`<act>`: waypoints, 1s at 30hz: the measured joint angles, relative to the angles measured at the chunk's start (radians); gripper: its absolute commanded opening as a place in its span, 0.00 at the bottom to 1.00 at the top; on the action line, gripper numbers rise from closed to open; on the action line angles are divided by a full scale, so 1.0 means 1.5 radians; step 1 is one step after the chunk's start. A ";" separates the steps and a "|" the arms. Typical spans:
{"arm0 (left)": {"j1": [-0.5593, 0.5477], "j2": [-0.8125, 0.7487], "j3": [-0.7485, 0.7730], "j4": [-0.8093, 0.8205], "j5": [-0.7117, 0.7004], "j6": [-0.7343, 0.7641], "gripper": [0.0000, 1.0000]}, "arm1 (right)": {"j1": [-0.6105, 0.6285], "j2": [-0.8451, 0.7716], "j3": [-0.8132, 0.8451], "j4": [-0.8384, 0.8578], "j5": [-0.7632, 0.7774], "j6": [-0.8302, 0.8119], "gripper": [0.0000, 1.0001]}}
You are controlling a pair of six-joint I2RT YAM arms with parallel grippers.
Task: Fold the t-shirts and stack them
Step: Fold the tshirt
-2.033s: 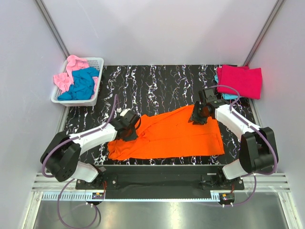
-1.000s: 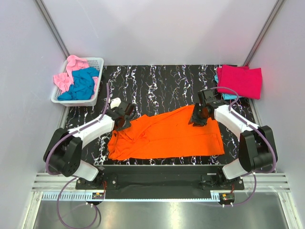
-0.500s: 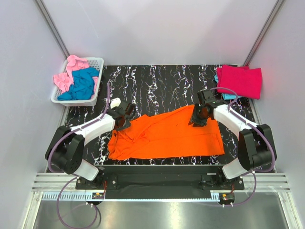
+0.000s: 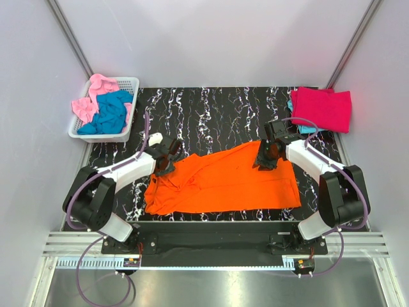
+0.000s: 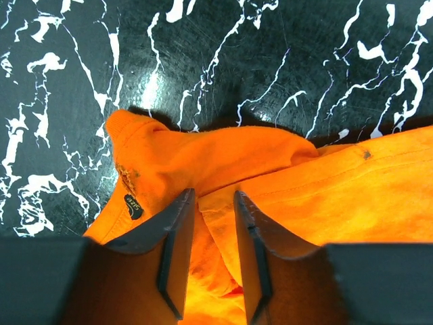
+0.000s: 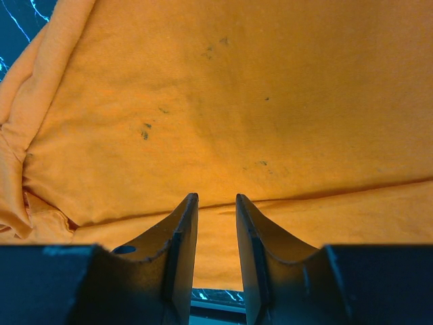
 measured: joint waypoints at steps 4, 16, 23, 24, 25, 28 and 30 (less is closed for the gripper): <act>0.000 0.002 0.000 0.000 0.003 -0.001 0.00 | 0.000 0.000 0.000 0.000 0.000 0.000 0.36; 0.000 -0.005 0.002 -0.004 0.005 0.013 0.00 | 0.000 0.000 0.000 0.000 0.001 0.000 0.35; 0.002 -0.058 0.099 -0.062 0.000 0.053 0.00 | 0.000 0.001 0.015 -0.010 0.036 0.002 0.41; 0.004 -0.064 0.121 -0.064 -0.001 0.058 0.00 | 0.000 0.004 0.026 -0.018 0.046 0.002 0.41; 0.006 -0.070 0.144 -0.069 -0.001 0.064 0.00 | -0.001 0.010 0.045 -0.024 0.058 0.001 0.42; 0.017 -0.080 0.197 -0.077 -0.002 0.078 0.00 | -0.013 0.037 0.103 -0.032 0.087 -0.001 0.42; 0.024 -0.079 0.220 -0.079 -0.001 0.088 0.00 | -0.038 0.060 0.141 -0.033 0.099 -0.002 0.42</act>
